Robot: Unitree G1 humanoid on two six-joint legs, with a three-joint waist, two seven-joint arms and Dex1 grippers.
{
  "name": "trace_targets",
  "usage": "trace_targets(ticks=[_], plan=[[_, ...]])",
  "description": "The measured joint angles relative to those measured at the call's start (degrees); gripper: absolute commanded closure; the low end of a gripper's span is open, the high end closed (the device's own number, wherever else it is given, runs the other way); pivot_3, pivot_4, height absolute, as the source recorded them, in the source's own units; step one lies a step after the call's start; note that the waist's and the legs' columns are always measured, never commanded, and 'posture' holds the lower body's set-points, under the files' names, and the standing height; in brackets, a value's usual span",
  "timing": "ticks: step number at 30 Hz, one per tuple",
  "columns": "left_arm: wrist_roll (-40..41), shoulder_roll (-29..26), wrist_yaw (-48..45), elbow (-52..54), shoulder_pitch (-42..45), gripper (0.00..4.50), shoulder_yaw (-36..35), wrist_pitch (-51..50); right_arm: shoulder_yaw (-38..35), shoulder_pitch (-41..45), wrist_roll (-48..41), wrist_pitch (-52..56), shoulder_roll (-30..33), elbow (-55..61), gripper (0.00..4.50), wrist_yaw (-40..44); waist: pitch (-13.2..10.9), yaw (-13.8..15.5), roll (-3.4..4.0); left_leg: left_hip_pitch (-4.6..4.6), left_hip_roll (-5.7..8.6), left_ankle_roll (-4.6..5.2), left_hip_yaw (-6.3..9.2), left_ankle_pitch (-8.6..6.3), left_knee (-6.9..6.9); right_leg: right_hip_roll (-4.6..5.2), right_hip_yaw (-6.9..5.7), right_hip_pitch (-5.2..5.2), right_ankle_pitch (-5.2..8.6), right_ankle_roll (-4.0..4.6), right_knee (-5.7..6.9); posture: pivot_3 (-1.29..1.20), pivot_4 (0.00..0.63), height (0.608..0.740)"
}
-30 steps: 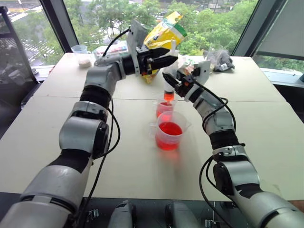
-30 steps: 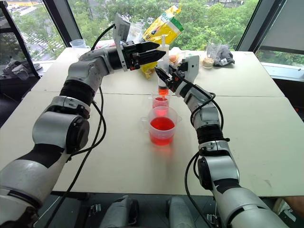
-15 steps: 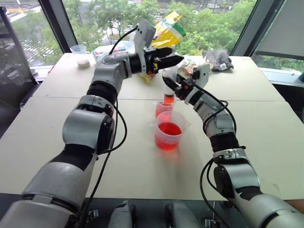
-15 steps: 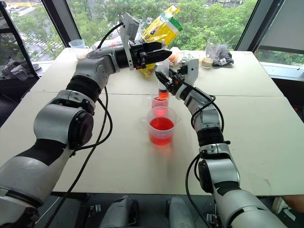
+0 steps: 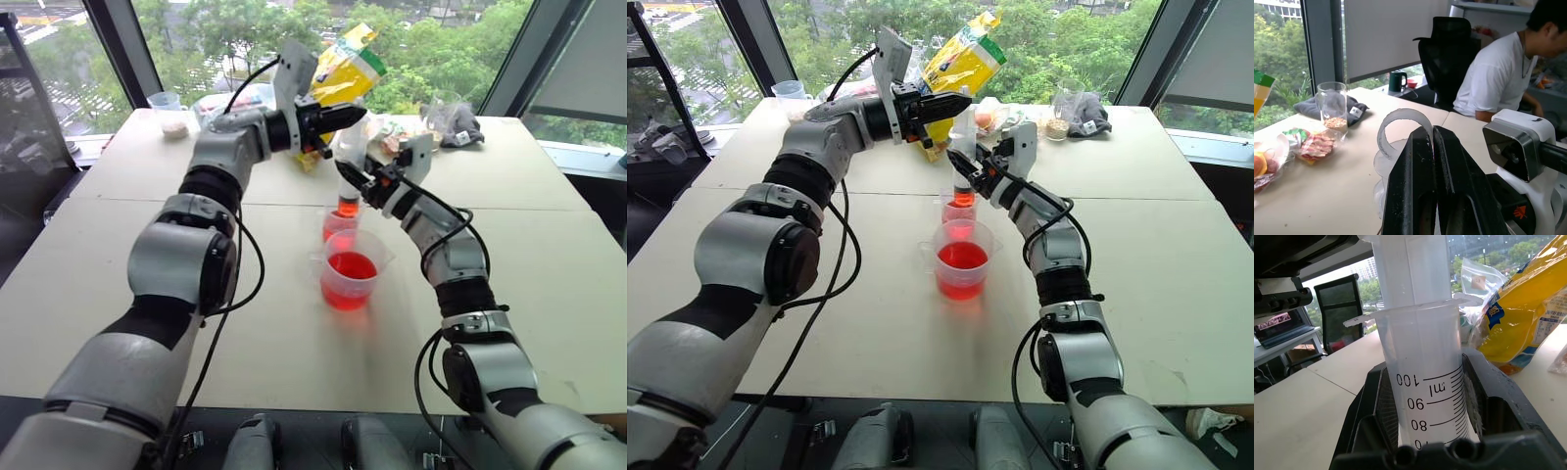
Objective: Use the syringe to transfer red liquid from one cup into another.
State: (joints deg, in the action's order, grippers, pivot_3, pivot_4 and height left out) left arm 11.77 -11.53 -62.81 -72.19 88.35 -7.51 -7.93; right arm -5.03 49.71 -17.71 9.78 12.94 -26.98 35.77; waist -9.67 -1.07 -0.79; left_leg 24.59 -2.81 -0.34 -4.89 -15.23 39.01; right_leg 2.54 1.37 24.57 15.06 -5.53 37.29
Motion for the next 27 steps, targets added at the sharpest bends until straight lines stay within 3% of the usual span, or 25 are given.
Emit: trace_targets(ticks=[27], plan=[[-1.2, 0.6, -4.0, 5.2, -5.4, 4.48, 0.0, 0.7, -0.5, -1.5, -3.9, 11.1, -0.4, 9.0, 3.04, -3.8, 0.0, 0.0, 0.0, 0.0, 0.0, 0.0, 0.01, 0.0, 0.01, 0.0, 0.0, 0.0, 0.0, 0.0, 0.01, 0.0, 0.15, 0.74]])
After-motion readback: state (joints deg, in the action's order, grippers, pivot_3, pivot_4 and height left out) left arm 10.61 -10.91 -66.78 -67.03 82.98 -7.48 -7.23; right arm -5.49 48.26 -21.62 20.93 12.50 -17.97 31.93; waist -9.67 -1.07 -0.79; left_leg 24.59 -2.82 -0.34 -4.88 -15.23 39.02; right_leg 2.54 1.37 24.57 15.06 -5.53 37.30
